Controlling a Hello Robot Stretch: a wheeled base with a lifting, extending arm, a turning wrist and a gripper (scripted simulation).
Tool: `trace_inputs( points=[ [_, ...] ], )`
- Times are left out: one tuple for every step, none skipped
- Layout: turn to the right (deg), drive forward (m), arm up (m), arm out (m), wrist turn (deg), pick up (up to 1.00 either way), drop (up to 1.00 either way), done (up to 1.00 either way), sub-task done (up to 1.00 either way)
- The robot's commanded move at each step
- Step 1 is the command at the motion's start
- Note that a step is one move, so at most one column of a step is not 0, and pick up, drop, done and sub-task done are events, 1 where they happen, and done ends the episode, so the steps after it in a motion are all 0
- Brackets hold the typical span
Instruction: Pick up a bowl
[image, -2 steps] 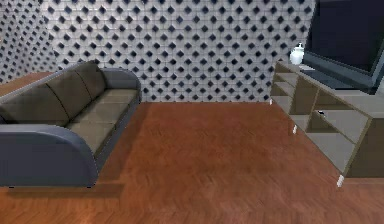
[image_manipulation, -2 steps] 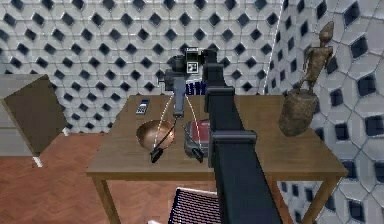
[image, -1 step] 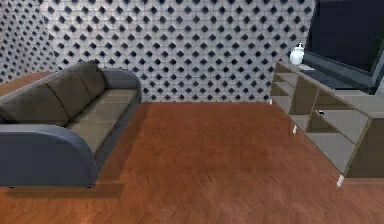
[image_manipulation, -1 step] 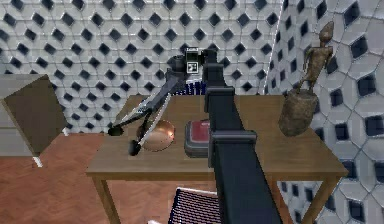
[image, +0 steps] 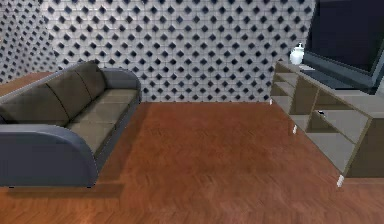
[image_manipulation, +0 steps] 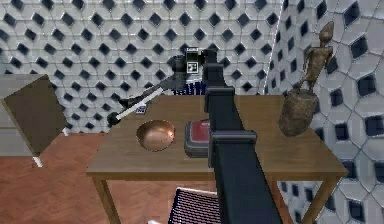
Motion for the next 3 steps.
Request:
trace_inputs(
  points=[
    [0.0, 0.00, 0.00, 0.00, 45.0, 0.00, 0.00, 0.00, 0.00],
    [0.0, 0.00, 0.00, 0.00, 9.0, 0.00, 0.00, 0.00, 0.00],
    [0.0, 0.00, -0.30, 0.00, 0.0, 0.00, 0.00, 0.00, 0.00]
  ],
)
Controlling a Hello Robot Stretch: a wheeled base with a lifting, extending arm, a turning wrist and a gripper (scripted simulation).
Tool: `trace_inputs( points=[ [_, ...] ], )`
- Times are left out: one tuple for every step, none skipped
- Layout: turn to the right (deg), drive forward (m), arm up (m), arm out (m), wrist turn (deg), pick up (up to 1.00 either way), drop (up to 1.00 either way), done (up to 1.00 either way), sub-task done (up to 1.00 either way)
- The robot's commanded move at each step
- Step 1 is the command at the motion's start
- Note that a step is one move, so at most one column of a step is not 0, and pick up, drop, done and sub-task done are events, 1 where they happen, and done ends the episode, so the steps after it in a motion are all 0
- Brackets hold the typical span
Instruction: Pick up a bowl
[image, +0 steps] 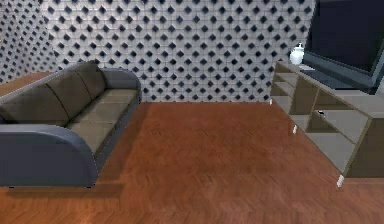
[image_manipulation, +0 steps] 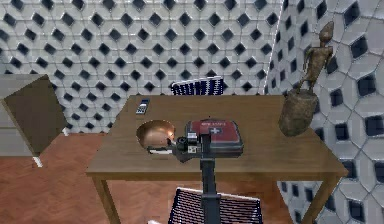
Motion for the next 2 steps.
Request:
trace_inputs(
  points=[
    [0.0, 0.00, 0.00, 0.00, 0.0, 1.00, 0.00, 0.00, 0.00],
    [0.0, 0.00, 0.10, 0.00, 0.0, 0.00, 0.00, 0.00, 0.00]
  ],
)
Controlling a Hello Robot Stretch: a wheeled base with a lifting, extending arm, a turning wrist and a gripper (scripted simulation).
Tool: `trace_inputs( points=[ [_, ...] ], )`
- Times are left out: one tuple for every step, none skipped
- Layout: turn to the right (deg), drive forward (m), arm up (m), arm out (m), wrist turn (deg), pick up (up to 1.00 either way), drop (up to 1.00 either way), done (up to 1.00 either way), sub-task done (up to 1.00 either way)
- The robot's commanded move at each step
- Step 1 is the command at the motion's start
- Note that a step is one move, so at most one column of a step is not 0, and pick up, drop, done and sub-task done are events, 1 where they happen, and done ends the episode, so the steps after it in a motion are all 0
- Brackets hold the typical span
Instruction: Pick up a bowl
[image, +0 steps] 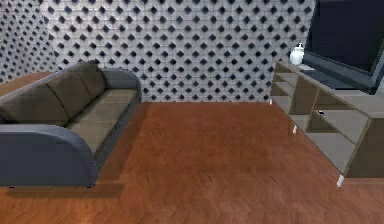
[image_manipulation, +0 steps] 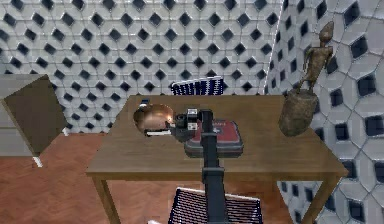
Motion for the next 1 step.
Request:
trace_inputs(
  points=[
    [0.0, 0.00, 0.00, 0.00, 0.0, 0.00, 0.00, 1.00, 0.00]
  ],
)
